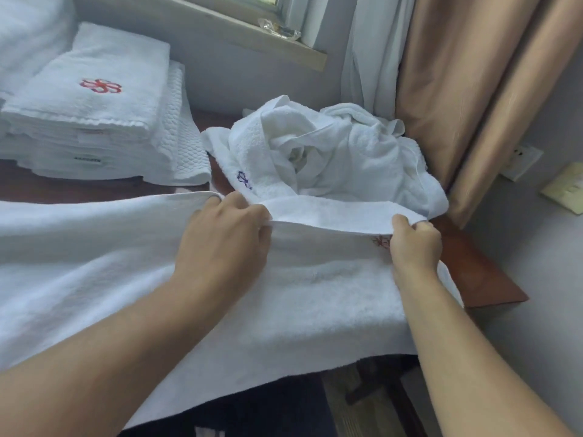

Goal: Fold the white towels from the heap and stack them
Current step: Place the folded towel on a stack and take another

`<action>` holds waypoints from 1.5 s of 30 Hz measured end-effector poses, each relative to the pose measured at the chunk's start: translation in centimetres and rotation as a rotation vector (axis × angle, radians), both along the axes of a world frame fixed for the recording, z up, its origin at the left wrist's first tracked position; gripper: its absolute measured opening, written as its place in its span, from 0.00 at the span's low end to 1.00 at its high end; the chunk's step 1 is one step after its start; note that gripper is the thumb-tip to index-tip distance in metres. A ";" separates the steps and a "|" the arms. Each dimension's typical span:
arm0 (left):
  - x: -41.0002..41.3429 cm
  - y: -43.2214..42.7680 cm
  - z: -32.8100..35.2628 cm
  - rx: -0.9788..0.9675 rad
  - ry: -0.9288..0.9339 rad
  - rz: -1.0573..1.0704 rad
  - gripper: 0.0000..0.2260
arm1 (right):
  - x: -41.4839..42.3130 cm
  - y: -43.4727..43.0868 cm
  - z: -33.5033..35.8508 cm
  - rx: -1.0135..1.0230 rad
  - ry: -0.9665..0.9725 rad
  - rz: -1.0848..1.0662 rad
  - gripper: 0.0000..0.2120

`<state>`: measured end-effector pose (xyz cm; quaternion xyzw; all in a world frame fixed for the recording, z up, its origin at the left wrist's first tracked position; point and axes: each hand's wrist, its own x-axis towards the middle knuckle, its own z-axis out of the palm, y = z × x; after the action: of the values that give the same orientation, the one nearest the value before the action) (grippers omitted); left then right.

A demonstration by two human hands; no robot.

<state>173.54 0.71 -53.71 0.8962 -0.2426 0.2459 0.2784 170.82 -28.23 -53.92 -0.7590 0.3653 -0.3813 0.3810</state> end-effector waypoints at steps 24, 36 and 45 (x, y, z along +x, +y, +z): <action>1.0 4.6 1.9 0.489 0.055 0.062 0.33 | -0.6 6.4 -0.2 -0.498 0.540 0.481 0.18; 4.1 6.3 4.3 0.435 -0.017 0.159 0.08 | -5.6 20.2 -0.2 -0.829 0.194 1.018 0.09; 3.4 6.6 5.6 0.333 -0.281 0.080 0.09 | -0.8 20.2 -0.5 -0.649 0.713 0.867 0.31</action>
<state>176.95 7.32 -48.07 0.8956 -0.2804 0.3359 0.0799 170.02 -8.04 -54.43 -0.9942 -0.0040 -0.0085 0.1072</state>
